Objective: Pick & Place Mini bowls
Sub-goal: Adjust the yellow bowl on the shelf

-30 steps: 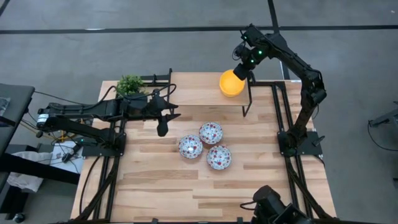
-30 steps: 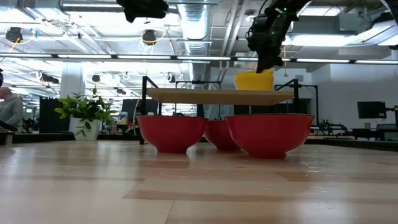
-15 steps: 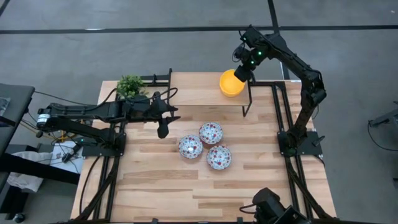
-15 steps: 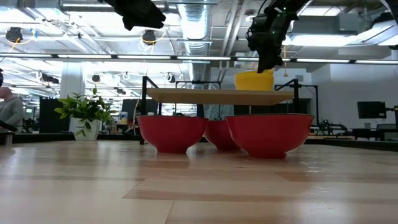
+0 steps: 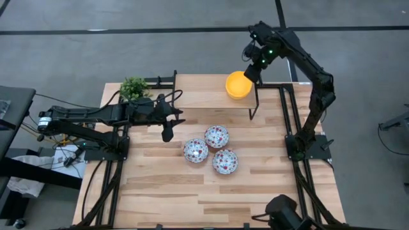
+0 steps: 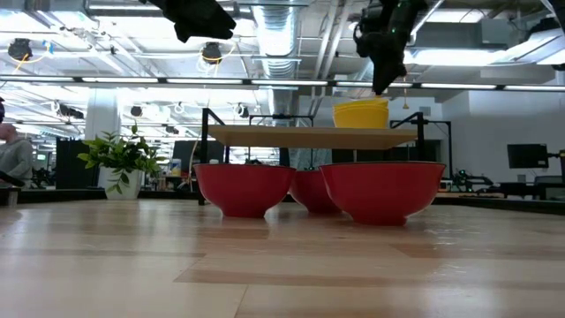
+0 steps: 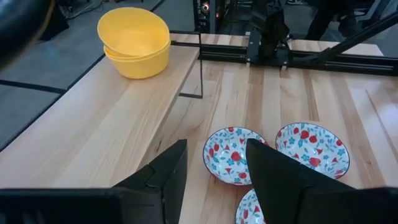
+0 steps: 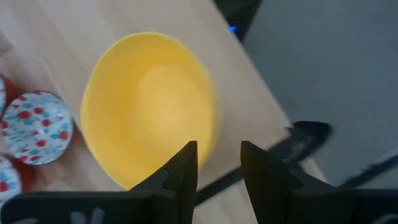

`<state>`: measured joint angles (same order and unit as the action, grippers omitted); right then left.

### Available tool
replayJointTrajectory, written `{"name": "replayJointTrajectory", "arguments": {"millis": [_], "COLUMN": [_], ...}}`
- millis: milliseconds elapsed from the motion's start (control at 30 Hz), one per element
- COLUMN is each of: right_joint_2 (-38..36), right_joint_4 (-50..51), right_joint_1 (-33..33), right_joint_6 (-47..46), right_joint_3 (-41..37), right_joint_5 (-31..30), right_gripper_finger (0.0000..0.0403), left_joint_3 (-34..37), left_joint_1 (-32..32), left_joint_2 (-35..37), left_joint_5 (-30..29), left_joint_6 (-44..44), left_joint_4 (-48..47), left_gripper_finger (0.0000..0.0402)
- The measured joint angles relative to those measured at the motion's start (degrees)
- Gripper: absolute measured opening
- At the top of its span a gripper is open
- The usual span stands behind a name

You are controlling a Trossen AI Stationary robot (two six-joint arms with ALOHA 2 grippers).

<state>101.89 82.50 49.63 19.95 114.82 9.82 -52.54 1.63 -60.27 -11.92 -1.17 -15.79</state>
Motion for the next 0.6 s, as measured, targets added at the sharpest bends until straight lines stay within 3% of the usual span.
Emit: {"name": "replayJointTrajectory", "arguments": {"millis": [167,367,600], "right_joint_2": [-0.1,-0.1,0.0], "right_joint_4": [0.1,-9.1,-27.6], "right_joint_1": [0.0,0.5,-4.7], "right_joint_6": [-4.7,-21.6,-20.5], "right_joint_3": [4.9,5.6,-1.2], "right_joint_5": [-7.3,-14.1,-29.3], "right_gripper_finger": [0.0113,0.0113,0.0113], "left_joint_3": [0.0,0.0,0.0], "left_joint_1": [0.0,0.0,0.0], "left_joint_2": [0.1,0.7,0.7], "left_joint_5": [0.0,-0.1,-0.3], "left_joint_6": [0.0,-0.5,-0.5], "left_joint_4": [0.0,0.1,0.0], "left_gripper_finger": [0.0163,0.0163,0.0163]}}
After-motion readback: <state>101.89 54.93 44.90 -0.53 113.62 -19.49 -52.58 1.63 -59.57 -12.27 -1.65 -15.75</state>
